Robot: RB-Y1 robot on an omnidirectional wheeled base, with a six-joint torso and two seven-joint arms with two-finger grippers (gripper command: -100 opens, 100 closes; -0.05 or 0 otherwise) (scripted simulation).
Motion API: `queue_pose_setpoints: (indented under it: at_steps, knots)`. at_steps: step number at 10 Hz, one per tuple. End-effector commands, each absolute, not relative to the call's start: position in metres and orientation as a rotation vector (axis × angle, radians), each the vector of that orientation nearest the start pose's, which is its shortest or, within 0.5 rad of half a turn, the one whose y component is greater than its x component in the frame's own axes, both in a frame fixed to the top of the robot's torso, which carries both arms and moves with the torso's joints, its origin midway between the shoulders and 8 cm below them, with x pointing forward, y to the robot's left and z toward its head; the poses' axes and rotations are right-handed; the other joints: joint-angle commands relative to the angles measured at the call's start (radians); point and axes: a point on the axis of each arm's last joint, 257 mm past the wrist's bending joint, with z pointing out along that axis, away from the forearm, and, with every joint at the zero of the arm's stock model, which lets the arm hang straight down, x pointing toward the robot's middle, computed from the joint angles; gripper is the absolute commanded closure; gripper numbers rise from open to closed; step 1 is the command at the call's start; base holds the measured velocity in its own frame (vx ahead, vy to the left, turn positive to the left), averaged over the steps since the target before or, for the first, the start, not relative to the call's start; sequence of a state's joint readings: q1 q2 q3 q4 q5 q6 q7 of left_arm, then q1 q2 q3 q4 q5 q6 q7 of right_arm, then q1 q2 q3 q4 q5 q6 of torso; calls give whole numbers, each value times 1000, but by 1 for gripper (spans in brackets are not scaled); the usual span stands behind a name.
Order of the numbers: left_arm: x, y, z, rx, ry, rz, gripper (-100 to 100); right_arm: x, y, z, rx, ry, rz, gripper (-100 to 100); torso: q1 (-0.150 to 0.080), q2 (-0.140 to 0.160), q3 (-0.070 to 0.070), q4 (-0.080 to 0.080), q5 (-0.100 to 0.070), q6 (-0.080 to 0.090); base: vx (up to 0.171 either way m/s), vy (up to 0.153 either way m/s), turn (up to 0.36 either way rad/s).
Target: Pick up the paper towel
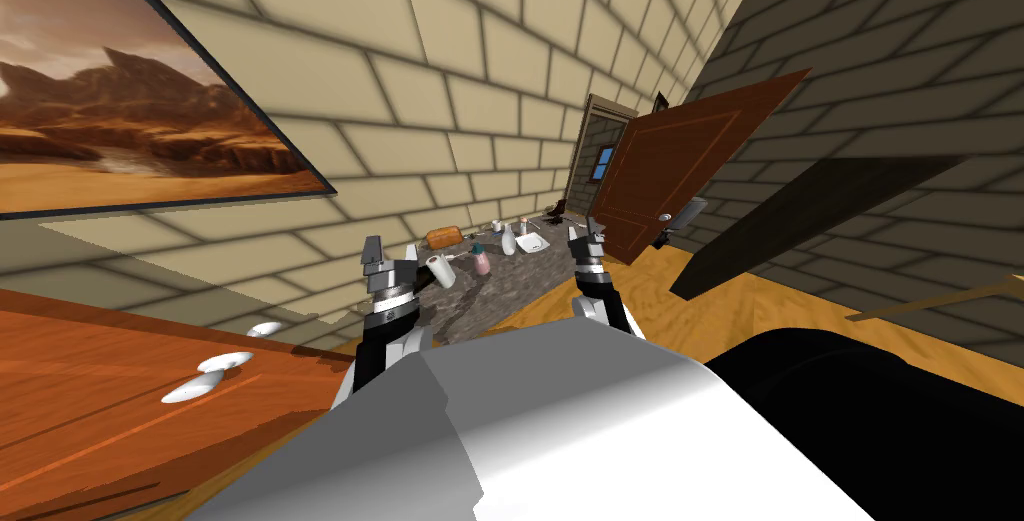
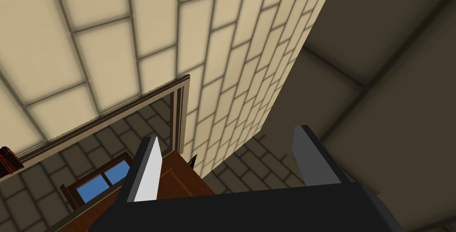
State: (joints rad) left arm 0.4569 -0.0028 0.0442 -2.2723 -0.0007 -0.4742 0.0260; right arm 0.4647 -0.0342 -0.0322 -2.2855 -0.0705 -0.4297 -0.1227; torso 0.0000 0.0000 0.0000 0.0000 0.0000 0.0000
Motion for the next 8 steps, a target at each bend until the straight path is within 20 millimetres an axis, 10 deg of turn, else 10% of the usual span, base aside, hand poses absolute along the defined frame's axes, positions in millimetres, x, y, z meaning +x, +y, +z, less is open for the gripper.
queue_pose_setpoints:
  at_steps: [1, 8]
  knots:
    - [351, 287, 29, -625, 634, -1286, -100, 355, -292, 26, 747, 582, 1435, 0, 0, 0, 0, 0, 0, 0, -6, 24, 5]
    - [362, 283, -8, -498, 820, -1135, -100, 355, -292, 26, 747, 582, 1435, 0, 8, 4, 2, 1, 2, 0, -34, 78, 4]
